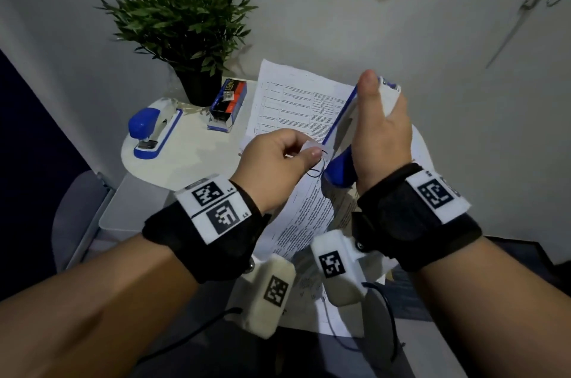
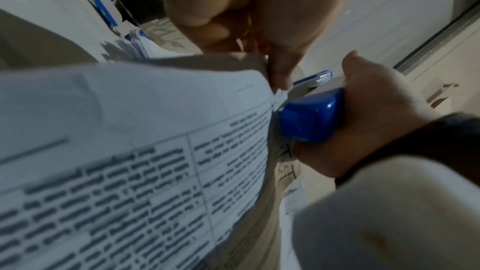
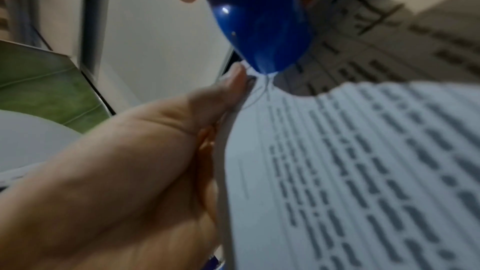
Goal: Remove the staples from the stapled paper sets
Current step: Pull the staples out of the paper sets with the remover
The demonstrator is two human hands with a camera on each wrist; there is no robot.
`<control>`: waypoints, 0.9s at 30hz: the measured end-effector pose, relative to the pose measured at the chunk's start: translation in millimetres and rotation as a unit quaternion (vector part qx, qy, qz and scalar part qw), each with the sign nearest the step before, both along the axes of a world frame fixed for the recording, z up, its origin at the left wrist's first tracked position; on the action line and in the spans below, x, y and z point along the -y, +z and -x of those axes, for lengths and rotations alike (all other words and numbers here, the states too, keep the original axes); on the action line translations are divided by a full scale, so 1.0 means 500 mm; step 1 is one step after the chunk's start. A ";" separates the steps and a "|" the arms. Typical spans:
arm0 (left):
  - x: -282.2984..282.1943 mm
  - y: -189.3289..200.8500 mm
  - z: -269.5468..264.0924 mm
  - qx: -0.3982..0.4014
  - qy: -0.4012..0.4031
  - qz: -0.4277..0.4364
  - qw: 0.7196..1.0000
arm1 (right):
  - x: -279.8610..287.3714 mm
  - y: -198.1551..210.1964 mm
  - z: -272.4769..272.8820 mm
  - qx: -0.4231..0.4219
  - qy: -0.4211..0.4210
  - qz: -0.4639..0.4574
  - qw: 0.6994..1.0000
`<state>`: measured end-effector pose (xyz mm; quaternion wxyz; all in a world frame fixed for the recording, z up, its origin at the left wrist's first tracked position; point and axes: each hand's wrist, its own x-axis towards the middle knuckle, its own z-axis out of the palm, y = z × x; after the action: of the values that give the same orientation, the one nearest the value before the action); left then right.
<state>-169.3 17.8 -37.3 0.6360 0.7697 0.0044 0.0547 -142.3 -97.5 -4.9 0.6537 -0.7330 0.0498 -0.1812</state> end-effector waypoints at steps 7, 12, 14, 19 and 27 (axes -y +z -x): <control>0.005 -0.001 0.009 0.036 0.030 -0.014 0.999 | -0.006 0.003 -0.014 -0.011 -0.029 -0.030 0.999; -0.002 0.005 0.018 -0.007 -0.063 -0.003 0.998 | -0.007 0.001 -0.016 -0.001 -0.024 -0.039 0.999; -0.001 0.010 0.020 -0.015 -0.098 0.009 0.995 | -0.009 0.001 -0.013 0.002 -0.016 -0.034 0.999; 0.002 0.018 0.011 0.018 -0.079 -0.086 0.993 | -0.014 0.000 -0.010 0.007 -0.002 -0.041 0.999; 0.012 0.023 0.005 0.035 -0.040 -0.132 0.990 | -0.012 0.004 -0.017 0.026 0.011 -0.052 0.998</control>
<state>-171.9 11.5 -26.0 0.5307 0.8439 -0.0556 0.0563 -133.9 -91.7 -2.9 0.6943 -0.6933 0.0339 -0.1901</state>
